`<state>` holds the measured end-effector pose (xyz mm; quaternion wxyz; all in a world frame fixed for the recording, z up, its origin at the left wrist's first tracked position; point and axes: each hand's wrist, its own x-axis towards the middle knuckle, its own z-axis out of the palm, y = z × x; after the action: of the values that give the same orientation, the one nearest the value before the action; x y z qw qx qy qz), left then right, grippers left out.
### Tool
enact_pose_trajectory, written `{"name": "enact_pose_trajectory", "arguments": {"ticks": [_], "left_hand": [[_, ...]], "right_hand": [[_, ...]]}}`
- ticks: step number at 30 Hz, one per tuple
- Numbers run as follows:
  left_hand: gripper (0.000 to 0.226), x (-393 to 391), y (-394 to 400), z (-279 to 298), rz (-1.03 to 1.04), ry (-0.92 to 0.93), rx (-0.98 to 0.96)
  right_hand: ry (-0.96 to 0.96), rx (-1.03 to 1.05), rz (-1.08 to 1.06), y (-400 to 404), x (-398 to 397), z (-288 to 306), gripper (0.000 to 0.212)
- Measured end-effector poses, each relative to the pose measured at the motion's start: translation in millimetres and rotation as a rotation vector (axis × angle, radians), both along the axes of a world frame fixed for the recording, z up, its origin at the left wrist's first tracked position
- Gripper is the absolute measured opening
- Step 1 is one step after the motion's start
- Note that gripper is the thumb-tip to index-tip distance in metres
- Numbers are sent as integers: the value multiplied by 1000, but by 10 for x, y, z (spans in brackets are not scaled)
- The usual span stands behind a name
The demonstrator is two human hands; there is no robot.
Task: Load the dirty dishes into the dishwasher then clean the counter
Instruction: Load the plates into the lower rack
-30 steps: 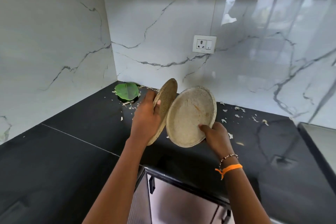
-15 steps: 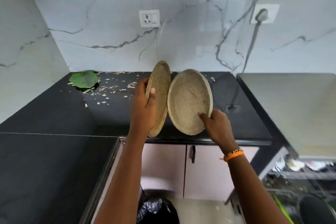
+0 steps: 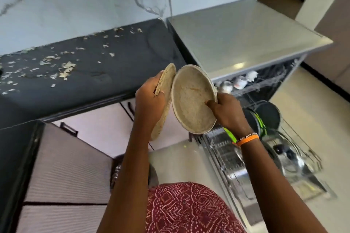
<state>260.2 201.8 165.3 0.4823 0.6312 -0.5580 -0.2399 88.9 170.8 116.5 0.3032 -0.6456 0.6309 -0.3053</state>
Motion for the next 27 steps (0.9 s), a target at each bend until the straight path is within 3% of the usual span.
{"name": "enact_pose_trajectory", "arguments": {"ticks": [7,10,18,27], "left_hand": [[35,-1082,7,-663,-19,-227,150],[45,-1348,-82,-1031,-32,-332,227],[38,-1908,-334,-1443,-26,-302,404],[36,-2225,-937,-1884,-40,-287,606]], "right_hand": [[232,82,-134,411,-1209,-426,23],[303,168,-169,514,-1619,-614,20],[332,308,-258,411,-2224,-1062,23],[446,332,-249,-227,-2542,-1401,27]]}}
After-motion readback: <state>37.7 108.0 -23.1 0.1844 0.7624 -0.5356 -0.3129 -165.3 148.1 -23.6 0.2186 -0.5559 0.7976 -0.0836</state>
